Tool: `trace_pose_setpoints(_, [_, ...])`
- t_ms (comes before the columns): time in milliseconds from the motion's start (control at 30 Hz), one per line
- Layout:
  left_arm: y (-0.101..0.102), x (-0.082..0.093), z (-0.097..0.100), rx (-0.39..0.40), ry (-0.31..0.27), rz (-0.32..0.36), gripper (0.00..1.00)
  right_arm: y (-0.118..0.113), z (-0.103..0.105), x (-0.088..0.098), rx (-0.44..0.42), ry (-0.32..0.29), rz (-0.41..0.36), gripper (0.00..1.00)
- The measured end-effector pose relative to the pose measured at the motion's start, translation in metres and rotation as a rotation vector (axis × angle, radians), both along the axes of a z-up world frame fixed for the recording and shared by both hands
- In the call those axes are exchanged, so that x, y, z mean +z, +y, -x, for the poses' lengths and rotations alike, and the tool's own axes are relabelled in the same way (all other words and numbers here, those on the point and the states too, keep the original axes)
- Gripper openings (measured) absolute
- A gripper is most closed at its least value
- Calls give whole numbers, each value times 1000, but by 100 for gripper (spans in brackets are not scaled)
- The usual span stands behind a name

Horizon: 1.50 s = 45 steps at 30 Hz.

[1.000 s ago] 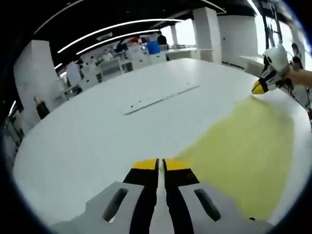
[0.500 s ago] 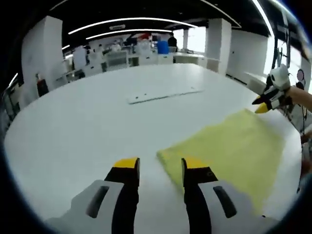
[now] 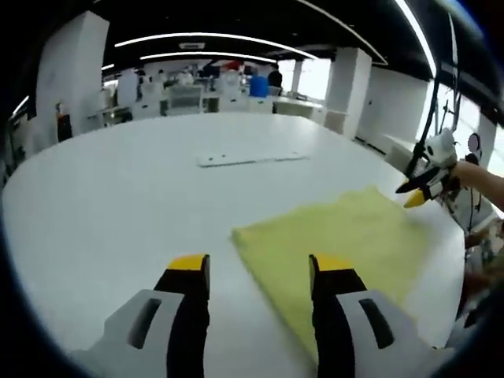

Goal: Fold the garment on the visible template until the final outline fits inside the template.

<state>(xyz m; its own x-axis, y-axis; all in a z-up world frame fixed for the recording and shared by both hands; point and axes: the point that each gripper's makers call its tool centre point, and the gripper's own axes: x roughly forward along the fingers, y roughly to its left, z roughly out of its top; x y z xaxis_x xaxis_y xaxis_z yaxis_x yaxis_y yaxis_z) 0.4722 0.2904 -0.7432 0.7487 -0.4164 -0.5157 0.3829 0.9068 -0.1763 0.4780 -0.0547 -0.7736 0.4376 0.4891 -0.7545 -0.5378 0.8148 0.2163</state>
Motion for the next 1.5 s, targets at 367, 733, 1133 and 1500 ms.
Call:
trace_pose_setpoints(367, [-12,-13,41,-61,58,38,42,-5,41,-6,12,28,-7,54])
trace_pose_setpoints(733, [-20,-25,76,-100,104,36,37,-12,72,-15,9,48,-14,40])
trace_pose_setpoints(1133, [-24,-38,103,-133,161,57,27,-10,96,-18,17,68,-45,16])
trace_pose_setpoints(1500, [-24,-47,113,-97,213,110,9,-12,100,-18,-37,57,-84,1])
